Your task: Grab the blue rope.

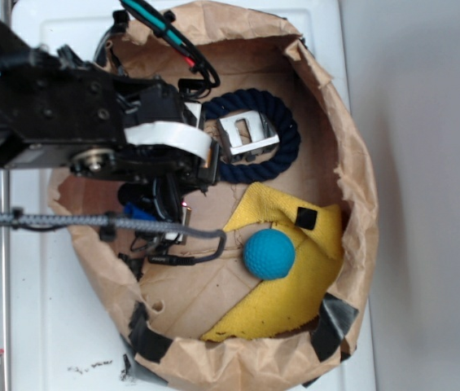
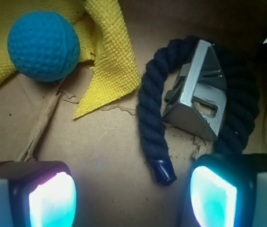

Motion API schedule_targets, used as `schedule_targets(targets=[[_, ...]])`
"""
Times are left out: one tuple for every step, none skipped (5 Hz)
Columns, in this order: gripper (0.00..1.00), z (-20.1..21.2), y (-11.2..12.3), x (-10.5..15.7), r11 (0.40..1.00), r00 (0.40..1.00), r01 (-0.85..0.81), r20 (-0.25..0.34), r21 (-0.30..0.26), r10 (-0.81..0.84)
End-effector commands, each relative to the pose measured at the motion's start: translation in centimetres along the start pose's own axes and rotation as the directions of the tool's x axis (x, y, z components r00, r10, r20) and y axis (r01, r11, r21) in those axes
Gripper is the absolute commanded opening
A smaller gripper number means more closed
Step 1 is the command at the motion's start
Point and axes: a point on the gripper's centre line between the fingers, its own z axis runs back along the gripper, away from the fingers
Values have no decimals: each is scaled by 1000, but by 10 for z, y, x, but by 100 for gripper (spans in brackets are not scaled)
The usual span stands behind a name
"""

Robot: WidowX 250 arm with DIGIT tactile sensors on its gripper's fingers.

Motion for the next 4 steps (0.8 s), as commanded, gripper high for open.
schedule_targets(targets=[[100, -12, -14, 13, 992, 997, 75, 15, 101, -77], [100, -19, -20, 15, 989, 994, 98, 26, 114, -102], [100, -25, -25, 15, 989, 992, 125, 14, 84, -127], [100, -25, -27, 16, 989, 989, 145, 7, 23, -145]])
